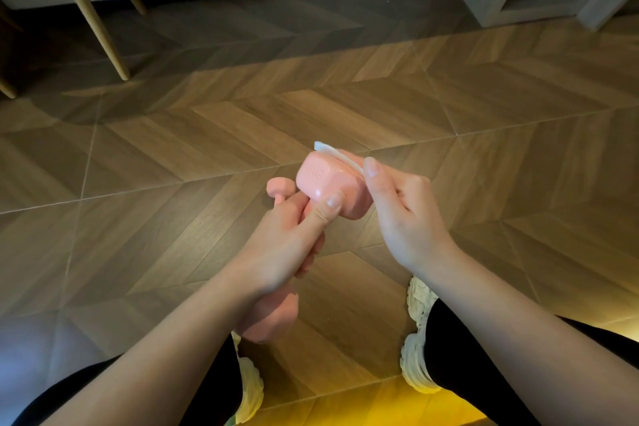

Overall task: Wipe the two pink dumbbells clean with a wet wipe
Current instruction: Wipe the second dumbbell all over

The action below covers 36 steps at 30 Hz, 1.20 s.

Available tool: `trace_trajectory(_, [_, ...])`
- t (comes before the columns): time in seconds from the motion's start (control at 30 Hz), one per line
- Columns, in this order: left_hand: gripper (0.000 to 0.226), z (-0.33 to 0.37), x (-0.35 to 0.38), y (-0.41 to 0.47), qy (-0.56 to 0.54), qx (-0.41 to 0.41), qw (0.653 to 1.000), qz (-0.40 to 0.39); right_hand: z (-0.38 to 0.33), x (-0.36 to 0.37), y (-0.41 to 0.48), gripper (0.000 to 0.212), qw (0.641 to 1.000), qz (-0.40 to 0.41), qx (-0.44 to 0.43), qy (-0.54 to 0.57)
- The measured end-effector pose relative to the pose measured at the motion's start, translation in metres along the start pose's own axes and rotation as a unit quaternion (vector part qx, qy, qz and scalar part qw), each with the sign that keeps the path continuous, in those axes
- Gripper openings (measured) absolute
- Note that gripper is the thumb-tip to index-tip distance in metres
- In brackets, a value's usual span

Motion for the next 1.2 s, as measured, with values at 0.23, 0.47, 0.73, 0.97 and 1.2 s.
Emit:
trace_trajectory(0.23, [0.054, -0.001, -0.006, 0.002, -0.005, 0.007, 1.0, 0.012, 0.001, -0.009, -0.003, 0.044, 1.0, 0.022, -0.011, 0.004])
trace_trajectory(0.47, [0.061, 0.0, -0.007, 0.001, -0.022, 0.012, 0.999, 0.025, 0.001, -0.019, -0.005, 0.047, 0.996, 0.091, -0.019, -0.014])
trace_trajectory(0.73, [0.054, 0.004, -0.007, 0.001, -0.023, 0.026, 0.999, 0.026, 0.005, -0.017, -0.004, 0.058, 0.997, 0.079, -0.003, -0.01])
trace_trajectory(0.97, [0.067, 0.0, -0.007, 0.0, -0.04, 0.022, 0.999, 0.026, 0.001, -0.003, -0.001, 0.047, 1.0, 0.004, -0.014, -0.001])
trace_trajectory(1.2, [0.054, 0.004, -0.008, -0.001, -0.038, 0.04, 0.998, 0.019, 0.002, 0.0, 0.0, 0.045, 0.999, -0.024, -0.017, 0.019])
Point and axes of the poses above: each hand's wrist, its own y-axis towards the middle knuckle, its own x-axis out of the palm, z = x × y, the point moved 6 cm from there along y, towards the middle knuckle, and after that the axes turned 6 degrees about y, right-handed, at the moved point
